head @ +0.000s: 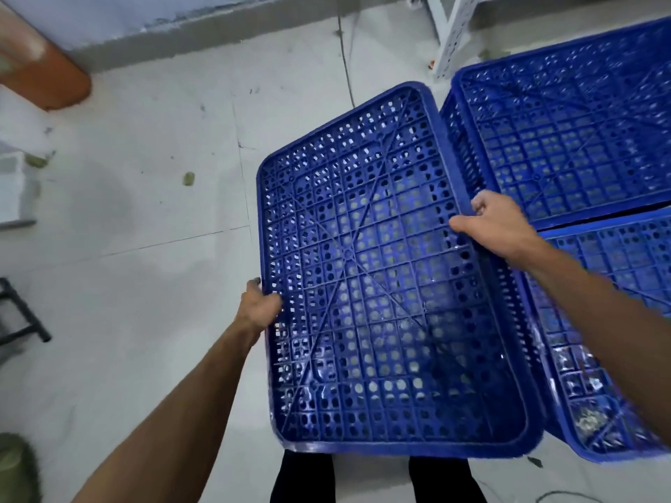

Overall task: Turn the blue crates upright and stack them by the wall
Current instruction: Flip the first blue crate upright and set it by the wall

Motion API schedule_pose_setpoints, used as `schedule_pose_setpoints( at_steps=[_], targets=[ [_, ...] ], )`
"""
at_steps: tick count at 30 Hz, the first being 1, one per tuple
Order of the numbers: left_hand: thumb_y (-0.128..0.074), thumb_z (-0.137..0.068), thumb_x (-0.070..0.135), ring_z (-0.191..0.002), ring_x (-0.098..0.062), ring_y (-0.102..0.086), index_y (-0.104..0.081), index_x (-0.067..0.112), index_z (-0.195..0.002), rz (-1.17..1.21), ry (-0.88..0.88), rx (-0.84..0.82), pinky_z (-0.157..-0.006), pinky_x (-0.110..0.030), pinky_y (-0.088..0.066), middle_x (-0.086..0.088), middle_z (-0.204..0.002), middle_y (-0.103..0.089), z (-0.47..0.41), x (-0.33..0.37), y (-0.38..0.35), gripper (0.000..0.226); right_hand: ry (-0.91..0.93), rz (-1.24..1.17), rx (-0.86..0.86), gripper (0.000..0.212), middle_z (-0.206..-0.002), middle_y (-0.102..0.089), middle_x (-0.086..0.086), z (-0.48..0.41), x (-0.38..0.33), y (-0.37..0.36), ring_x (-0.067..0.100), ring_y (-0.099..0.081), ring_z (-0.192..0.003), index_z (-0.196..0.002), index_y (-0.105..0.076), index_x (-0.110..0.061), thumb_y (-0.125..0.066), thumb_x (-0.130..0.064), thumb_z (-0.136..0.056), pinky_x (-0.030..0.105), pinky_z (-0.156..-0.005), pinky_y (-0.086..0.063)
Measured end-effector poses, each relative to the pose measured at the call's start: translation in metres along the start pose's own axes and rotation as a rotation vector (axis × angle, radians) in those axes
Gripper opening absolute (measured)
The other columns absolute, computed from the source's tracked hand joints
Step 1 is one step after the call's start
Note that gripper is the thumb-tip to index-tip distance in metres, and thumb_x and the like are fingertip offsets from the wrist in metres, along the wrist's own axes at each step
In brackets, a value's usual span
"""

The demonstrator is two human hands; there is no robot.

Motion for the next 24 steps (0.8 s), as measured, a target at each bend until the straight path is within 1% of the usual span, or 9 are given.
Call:
schedule_pose_setpoints(
  at_steps=[2, 3, 5, 7, 11, 15, 18, 22, 24],
  targets=[
    [-0.06, -0.09, 0.015, -0.101, -0.028, -0.065, -0.034, 0.009, -0.147, 0.089, 0.009, -0.014, -0.079, -0.038, -0.054, -0.014, -0.124, -0.063, -0.004, -0.004, -0.004, 0.064, 0.011, -0.011, -0.023, 0.039, -0.072, -0.029, 0.003, -0.001, -0.001, -0.001, 0.02, -0.027, -0.062, -0.083, -0.032, -0.015, -0.07, -0.027, -0.084, 0.038, -0.058, -0.026],
    [-0.063, -0.09, 0.026, -0.104, -0.028, -0.064, -0.033, 0.01, -0.149, 0.116, 0.008, -0.021, -0.082, -0.036, -0.051, -0.012, -0.129, -0.061, -0.005, -0.006, -0.007, 0.067, 0.014, -0.033, -0.025, 0.04, -0.071, -0.027, 0.002, -0.001, -0.001, -0.004, 0.019, -0.026, -0.06, -0.083, -0.031, -0.016, -0.07, -0.025, -0.084, 0.037, -0.057, -0.026],
    [-0.068, -0.081, 0.052, -0.114, -0.027, -0.06, -0.033, 0.013, -0.151, 0.108, -0.002, -0.046, -0.096, -0.038, -0.049, -0.009, -0.139, -0.055, -0.006, -0.007, -0.01, 0.087, 0.019, -0.083, -0.013, 0.042, -0.068, -0.026, -0.001, 0.001, 0.001, -0.011, 0.018, -0.024, -0.057, -0.081, -0.029, -0.016, -0.07, -0.023, -0.083, 0.035, -0.054, -0.025],
    [-0.068, -0.069, 0.07, -0.129, -0.029, -0.054, -0.029, 0.017, -0.155, 0.067, -0.002, -0.079, -0.111, -0.047, -0.044, -0.008, -0.151, -0.047, -0.002, -0.005, -0.013, 0.108, 0.028, -0.087, -0.003, 0.042, -0.066, -0.027, -0.001, 0.004, -0.001, -0.018, 0.017, -0.025, -0.056, -0.08, -0.029, -0.016, -0.07, -0.024, -0.081, 0.034, -0.052, -0.025],
    [-0.063, -0.082, 0.068, -0.151, -0.03, -0.029, -0.016, 0.018, -0.161, -0.058, -0.107, -0.136, -0.122, -0.047, -0.028, -0.007, -0.167, -0.022, 0.024, 0.018, -0.018, 0.105, 0.039, -0.066, 0.014, 0.043, -0.067, -0.03, -0.002, 0.008, -0.015, -0.031, 0.015, -0.028, -0.057, -0.076, -0.03, -0.018, -0.072, -0.029, -0.077, 0.033, -0.052, -0.027],
    [-0.06, -0.075, 0.081, -0.153, -0.022, -0.024, -0.018, 0.023, -0.161, -0.191, -0.374, -0.124, -0.124, -0.046, -0.025, -0.001, -0.168, -0.019, 0.076, 0.067, -0.025, 0.112, 0.029, 0.001, 0.037, 0.043, -0.069, -0.033, -0.001, 0.016, -0.038, -0.034, 0.016, -0.03, -0.058, -0.077, -0.031, -0.016, -0.071, -0.032, -0.077, 0.033, -0.052, -0.027],
    [-0.063, -0.073, 0.079, -0.152, -0.016, -0.024, -0.023, 0.026, -0.159, -0.237, -0.58, -0.123, -0.123, -0.045, -0.027, 0.003, -0.167, -0.022, 0.12, 0.106, -0.04, 0.109, -0.004, 0.057, 0.053, 0.041, -0.071, -0.04, 0.0, 0.026, -0.056, -0.038, 0.017, -0.038, -0.06, -0.08, -0.035, -0.017, -0.072, -0.034, -0.076, 0.034, -0.052, -0.031],
    [-0.065, -0.074, 0.078, -0.152, -0.025, -0.024, -0.013, 0.023, -0.16, -0.427, -0.568, -0.27, -0.12, -0.047, -0.033, -0.002, -0.166, -0.019, 0.153, 0.133, -0.07, 0.114, 0.015, 0.114, -0.001, 0.036, -0.08, -0.051, 0.004, 0.038, -0.074, -0.045, 0.02, -0.049, -0.07, -0.086, -0.044, -0.017, -0.071, -0.039, -0.08, 0.038, -0.059, -0.04],
    [-0.067, -0.082, 0.067, -0.153, -0.032, -0.02, -0.005, 0.016, -0.161, -0.521, -0.52, -0.271, -0.12, -0.048, -0.031, -0.01, -0.166, -0.015, 0.154, 0.132, -0.08, 0.113, 0.028, 0.123, -0.046, 0.035, -0.078, -0.05, 0.005, 0.04, -0.079, -0.054, 0.02, -0.046, -0.065, -0.088, -0.044, -0.017, -0.07, -0.04, -0.084, 0.039, -0.058, -0.04]
  ],
)
Point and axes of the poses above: each hand's wrist, its own z-axis away from the middle knuckle, its own y-axis out of the back of the hand, x = y × z, the point moved 1 cm from there along -z, towards the middle knuckle
